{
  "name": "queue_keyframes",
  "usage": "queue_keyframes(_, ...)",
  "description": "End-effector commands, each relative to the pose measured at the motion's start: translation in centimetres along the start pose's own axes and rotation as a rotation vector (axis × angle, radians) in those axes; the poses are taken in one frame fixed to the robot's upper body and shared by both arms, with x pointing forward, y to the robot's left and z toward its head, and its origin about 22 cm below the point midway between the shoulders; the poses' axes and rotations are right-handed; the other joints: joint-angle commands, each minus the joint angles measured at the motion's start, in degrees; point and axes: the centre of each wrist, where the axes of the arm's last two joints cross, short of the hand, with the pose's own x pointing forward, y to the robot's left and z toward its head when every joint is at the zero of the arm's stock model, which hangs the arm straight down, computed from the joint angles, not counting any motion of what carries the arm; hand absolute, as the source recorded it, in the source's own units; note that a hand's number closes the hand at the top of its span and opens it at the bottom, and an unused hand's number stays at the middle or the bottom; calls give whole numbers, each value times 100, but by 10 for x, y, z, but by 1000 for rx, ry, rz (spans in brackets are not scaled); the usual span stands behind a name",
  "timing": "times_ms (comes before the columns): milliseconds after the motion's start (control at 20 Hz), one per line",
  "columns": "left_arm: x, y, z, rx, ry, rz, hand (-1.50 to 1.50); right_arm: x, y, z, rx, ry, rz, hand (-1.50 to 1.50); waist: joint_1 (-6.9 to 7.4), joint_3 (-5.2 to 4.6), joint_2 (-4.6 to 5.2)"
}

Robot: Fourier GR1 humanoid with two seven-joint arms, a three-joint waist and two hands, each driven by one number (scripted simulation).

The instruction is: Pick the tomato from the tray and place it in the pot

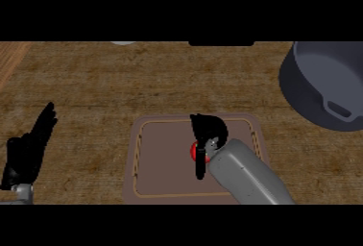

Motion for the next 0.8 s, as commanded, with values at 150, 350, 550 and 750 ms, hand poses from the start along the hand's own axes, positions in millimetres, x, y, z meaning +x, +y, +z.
queue_keyframes(150,-11,7,9,-25,-20,5,0,8,-2,-7,62,17,65,150,46,-1,5)
queue_keyframes(350,7,16,-4,-4,-8,-11,0,1,22,-11,-5,-64,68,150,11,0,3)
queue_keyframes(550,-2,10,7,-5,2,-2,0,-10,11,-16,8,-59,65,150,9,0,0)
queue_keyframes(750,6,19,-2,-14,8,-7,0,-49,-18,-28,-120,-45,1,150,16,2,10)
